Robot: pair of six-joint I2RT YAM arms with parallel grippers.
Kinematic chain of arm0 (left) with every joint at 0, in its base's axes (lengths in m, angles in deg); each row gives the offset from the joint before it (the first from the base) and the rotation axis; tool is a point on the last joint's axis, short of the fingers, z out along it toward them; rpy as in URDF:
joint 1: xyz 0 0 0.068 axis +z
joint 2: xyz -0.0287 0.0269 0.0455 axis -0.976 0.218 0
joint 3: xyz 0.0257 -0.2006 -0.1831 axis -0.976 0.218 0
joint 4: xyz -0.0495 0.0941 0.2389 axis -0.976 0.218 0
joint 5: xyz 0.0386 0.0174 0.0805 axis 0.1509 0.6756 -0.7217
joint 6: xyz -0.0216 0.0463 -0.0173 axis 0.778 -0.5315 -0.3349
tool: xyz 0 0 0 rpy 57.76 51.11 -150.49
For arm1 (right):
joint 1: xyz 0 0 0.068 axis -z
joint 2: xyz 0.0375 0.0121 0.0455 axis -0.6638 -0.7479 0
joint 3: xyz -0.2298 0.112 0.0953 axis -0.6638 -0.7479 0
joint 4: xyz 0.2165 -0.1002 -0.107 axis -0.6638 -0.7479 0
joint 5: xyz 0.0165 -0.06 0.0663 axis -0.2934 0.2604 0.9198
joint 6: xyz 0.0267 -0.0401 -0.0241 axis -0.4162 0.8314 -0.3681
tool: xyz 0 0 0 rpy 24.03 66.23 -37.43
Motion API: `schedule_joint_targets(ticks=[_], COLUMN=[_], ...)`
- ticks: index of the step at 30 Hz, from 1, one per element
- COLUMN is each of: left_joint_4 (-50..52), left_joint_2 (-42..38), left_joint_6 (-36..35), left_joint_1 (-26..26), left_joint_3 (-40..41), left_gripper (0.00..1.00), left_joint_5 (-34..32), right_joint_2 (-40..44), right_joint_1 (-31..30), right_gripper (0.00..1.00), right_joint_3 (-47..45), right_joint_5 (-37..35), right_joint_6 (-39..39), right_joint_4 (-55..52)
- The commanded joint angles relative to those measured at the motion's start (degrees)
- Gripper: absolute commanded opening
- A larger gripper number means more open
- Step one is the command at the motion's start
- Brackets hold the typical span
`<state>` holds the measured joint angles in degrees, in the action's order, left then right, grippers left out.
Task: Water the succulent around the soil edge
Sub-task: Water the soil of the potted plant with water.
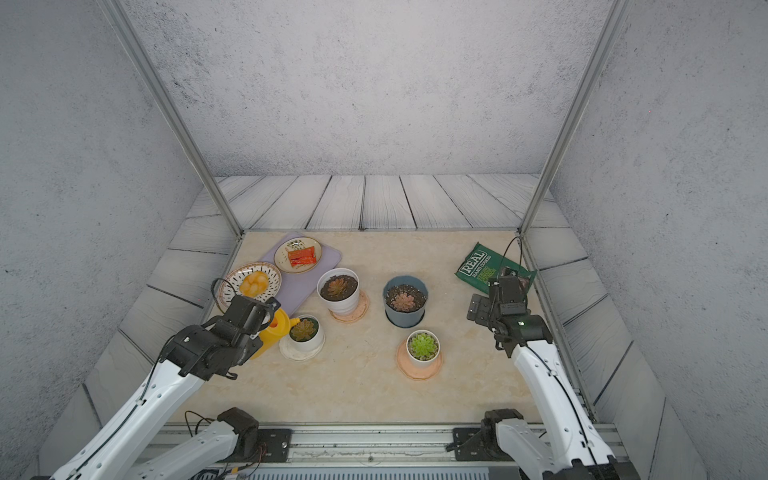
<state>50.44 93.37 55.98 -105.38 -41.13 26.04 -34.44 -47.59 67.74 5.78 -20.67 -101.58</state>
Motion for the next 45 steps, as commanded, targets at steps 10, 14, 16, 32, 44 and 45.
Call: schedule_joint_targets(ticks=[10,14,16,32,44,45], left_joint_4=[5.82,6.7,7.07,11.36,10.0,9.76], left_joint_2=[-1.63,-2.54,-2.97,-5.64,-5.44,-5.3], left_joint_6=[3.68,3.74,3.76,2.82,2.59,2.59], left_joint_1=[0.57,0.55,0.56,0.54,0.37,0.37], left_joint_3=[-0.04,0.13,0.18,-0.34,-0.97,-1.05], left_gripper=[0.0,0.0,0.0,0.0,0.0,0.0], left_joint_5=[-2.05,-1.28,-0.7,7.91,9.27,9.39], right_joint_2=[0.56,0.5,0.54,0.31,0.3,0.35], right_joint_1=[-0.21,-0.22,-0.21,-0.21,-0.2,-0.2], right_gripper=[0.99,0.99,0.99,0.99,0.99,0.99], right_joint_3=[-0.63,-0.78,-0.78,-0.73,-0.74,-0.72], right_joint_5=[0.46,0.4,0.37,0.2,0.2,0.2], right_joint_6=[-0.1,-0.07,-0.08,0.02,-0.02,0.01], right_joint_4=[0.15,0.17,0.15,0.27,0.27,0.27])
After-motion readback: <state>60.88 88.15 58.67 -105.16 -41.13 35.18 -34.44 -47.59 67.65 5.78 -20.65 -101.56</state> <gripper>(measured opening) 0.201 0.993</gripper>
